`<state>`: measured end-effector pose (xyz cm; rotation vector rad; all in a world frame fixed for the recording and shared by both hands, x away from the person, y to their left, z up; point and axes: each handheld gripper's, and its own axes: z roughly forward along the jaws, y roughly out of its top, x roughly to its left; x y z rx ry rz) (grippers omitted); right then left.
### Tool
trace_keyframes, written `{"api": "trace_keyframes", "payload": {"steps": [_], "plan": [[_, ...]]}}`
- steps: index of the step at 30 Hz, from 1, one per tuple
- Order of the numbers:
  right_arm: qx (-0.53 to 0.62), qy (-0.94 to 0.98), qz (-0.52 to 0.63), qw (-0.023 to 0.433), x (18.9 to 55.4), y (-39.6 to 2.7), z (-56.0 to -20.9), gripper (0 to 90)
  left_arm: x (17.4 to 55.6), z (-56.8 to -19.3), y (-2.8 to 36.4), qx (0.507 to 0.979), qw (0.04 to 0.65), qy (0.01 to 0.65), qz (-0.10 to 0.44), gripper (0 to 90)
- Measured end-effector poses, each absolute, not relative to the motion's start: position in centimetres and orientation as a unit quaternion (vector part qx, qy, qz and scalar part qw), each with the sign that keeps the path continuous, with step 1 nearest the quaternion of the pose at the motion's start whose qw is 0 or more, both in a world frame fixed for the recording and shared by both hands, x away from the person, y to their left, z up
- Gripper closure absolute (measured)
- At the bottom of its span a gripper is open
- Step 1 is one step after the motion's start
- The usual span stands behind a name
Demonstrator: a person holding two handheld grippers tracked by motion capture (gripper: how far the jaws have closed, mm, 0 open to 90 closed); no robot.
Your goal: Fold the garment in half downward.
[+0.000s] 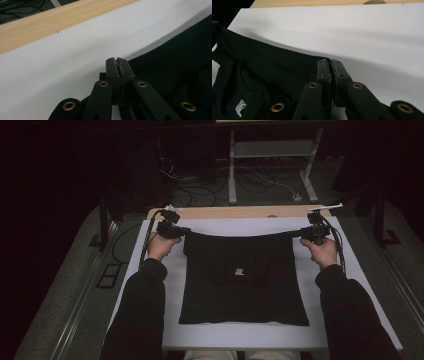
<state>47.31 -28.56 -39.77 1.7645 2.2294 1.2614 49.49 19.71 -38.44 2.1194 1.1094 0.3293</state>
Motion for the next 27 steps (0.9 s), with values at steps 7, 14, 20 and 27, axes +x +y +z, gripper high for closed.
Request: {"api": "trace_keyframes", "payload": {"steps": [7,14,20,27], "plan": [[0.568,0.721,0.398,0.008,48.0,-28.4,-41.2,84.6,50.0,-39.8,19.7,0.819,0.341,0.446,0.119,87.5],[0.593,0.71,0.38,0.0,48.5,-28.4,-42.7,84.4,50.0,-40.9,19.5,0.821,0.329,0.452,0.114,87.1],[0.605,0.696,0.386,-0.028,48.7,-28.4,-43.3,77.0,50.1,-41.3,19.7,0.812,0.337,0.47,0.084,72.1],[0.595,0.692,0.409,-0.014,47.8,-28.8,-43.5,48.0,49.8,-41.8,20.9,0.778,0.398,0.485,0.02,41.1]]}}
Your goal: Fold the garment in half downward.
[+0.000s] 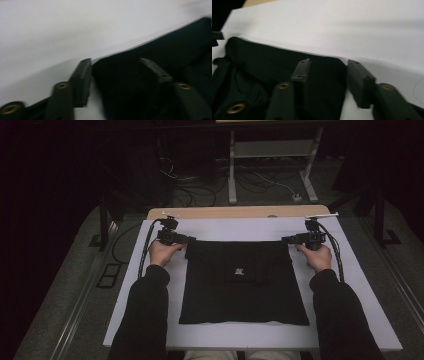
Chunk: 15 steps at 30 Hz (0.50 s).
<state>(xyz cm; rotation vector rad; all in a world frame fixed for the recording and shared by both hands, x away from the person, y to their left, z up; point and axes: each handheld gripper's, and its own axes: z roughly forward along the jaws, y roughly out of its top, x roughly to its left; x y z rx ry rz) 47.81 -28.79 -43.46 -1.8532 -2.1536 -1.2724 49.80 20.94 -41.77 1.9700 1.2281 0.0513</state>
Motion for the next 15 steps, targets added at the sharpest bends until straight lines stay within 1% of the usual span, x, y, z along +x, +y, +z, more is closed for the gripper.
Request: {"api": "trace_keyframes", "payload": {"steps": [2,3,6,9,10,12,13,14,15], "plan": [[-0.587,-0.693,-0.418,0.014,47.5,-28.8,-43.6,42.0,49.7,-41.9,21.3,0.772,0.417,0.479,-0.008,33.6],[-0.585,-0.695,-0.417,0.011,47.4,-28.8,-43.6,38.6,49.7,-42.0,21.4,0.771,0.422,0.477,-0.013,30.2],[-0.579,-0.699,-0.421,0.002,47.0,-28.8,-43.5,31.2,49.3,-41.8,21.5,0.771,0.43,0.47,-0.01,22.1],[-0.575,-0.699,-0.425,-0.005,46.8,-28.7,-43.2,17.9,49.1,-41.7,21.5,0.765,0.445,0.465,-0.016,12.0],[-0.575,-0.699,-0.424,-0.005,46.7,-28.7,-43.1,13.3,48.9,-41.6,21.4,0.767,0.444,0.464,-0.014,10.1],[-0.57,-0.705,-0.422,-0.007,46.6,-28.5,-42.9,10.2,48.7,-41.5,21.1,0.774,0.438,0.457,-0.008,4.2],[-0.567,-0.707,-0.422,-0.009,46.5,-28.5,-42.8,6.2,48.7,-41.5,20.9,0.778,0.434,0.454,-0.007,0.5],[-0.563,-0.709,-0.424,-0.013,46.3,-28.3,-42.7,2.0,48.6,-41.4,20.8,0.781,0.434,0.45,-0.007,0.0],[-0.562,-0.711,-0.424,-0.014,46.3,-28.2,-42.6,0.0,48.5,-41.3,20.6,0.782,0.436,0.445,-0.007,0.0]]}}
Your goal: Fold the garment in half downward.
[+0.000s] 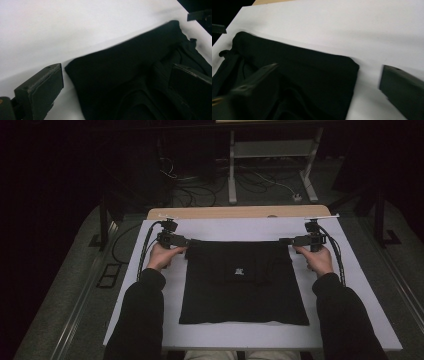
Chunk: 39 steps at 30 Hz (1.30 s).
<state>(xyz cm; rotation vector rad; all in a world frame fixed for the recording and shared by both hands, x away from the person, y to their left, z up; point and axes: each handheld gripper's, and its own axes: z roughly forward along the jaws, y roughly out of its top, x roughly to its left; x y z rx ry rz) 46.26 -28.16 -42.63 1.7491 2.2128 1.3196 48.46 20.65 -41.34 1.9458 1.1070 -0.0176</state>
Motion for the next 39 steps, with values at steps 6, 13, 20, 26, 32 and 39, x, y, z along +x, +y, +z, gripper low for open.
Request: {"api": "trace_keyframes", "payload": {"steps": [6,13,20,26,32,39], "plan": [[0.536,0.73,0.424,0.007,45.7,-26.9,-41.9,0.0,47.9,-40.7,19.9,0.784,0.446,0.433,-0.006,0.0],[0.517,0.746,0.42,0.002,45.2,-25.9,-41.3,0.0,47.1,-39.9,18.9,0.792,0.449,0.413,0.0,0.0],[0.497,0.756,0.426,0.004,44.6,-25.0,-40.5,0.0,46.6,-39.5,17.8,0.793,0.459,0.401,-0.001,0.0],[0.486,0.76,0.431,0.004,44.1,-24.7,-40.0,0.0,46.2,-39.3,16.9,0.798,0.462,0.387,-0.001,0.0],[0.477,0.766,0.431,0.004,43.9,-24.3,-39.9,0.0,46.0,-39.4,16.2,0.805,0.461,0.373,-0.007,0.0],[0.462,0.776,0.43,-0.001,43.7,-23.4,-39.9,0.0,45.8,-40.0,15.3,0.812,0.454,0.366,-0.015,0.0]]}}
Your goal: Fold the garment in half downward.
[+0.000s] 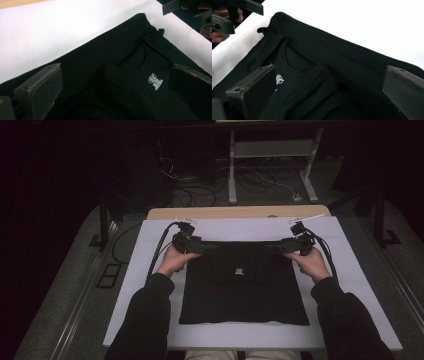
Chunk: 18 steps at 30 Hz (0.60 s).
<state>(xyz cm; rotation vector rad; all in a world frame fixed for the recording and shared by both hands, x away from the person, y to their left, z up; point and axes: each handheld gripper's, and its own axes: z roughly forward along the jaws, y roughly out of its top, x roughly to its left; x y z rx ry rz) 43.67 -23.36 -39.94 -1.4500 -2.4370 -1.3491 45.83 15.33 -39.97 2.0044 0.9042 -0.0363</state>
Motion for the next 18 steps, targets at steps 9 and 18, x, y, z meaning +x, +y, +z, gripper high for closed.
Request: {"api": "trace_keyframes", "payload": {"steps": [9,18], "plan": [[-0.459,-0.779,-0.427,0.007,43.8,-22.9,-40.4,0.0,45.8,-40.7,14.5,0.819,0.45,0.353,-0.039,0.0],[-0.452,-0.784,-0.424,0.015,43.8,-22.3,-40.8,8.8,45.9,-41.1,14.3,0.829,0.432,0.352,-0.047,5.7]]}}
